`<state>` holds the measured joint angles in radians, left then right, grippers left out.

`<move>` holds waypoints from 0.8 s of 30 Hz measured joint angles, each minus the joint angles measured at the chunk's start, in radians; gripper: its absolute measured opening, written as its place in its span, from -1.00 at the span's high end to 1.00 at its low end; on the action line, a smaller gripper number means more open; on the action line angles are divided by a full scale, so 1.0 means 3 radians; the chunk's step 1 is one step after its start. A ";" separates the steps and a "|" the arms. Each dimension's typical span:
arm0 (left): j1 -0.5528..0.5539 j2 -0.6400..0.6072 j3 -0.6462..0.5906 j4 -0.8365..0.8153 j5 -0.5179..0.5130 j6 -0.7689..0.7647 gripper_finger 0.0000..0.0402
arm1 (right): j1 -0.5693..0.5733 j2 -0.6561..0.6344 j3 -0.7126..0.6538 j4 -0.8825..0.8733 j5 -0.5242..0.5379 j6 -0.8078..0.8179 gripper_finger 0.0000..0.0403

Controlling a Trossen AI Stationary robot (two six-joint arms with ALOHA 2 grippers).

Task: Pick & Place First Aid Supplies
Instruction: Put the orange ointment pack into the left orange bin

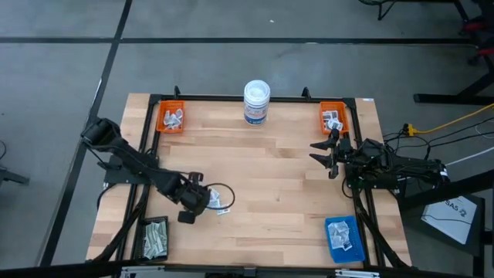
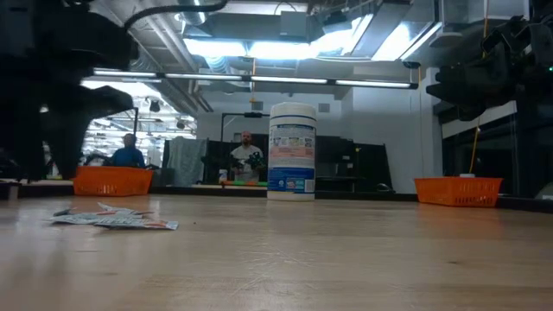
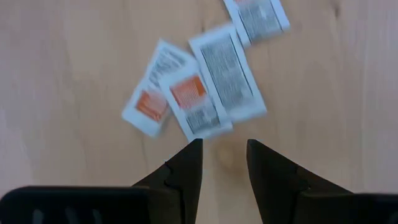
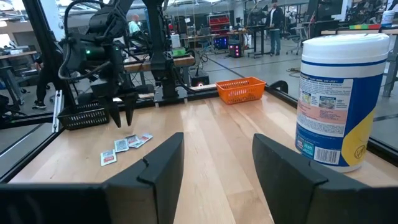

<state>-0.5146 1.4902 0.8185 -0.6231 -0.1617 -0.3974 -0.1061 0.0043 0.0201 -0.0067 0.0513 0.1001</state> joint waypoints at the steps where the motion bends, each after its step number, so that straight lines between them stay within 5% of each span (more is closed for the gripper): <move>1: -0.0027 0.0001 0.0000 -0.0051 0.0001 0.0002 0.41 | -0.0001 -0.0001 0.0000 -0.0001 -0.0001 0.0000 0.05; 9: -0.0041 0.0001 -0.0001 -0.0065 -0.0244 0.0447 0.41 | 0.0001 -0.0001 0.0001 0.0000 0.0000 0.0000 0.05; 24: 0.0020 0.0345 -0.0001 0.0186 -0.0076 0.1220 0.41 | 0.0001 0.0000 0.0001 0.0000 0.0000 0.0000 0.05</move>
<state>-0.5087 1.5938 0.8181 -0.5673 -0.1844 -0.0314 -0.1059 0.0043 0.0203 -0.0067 0.0513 0.1001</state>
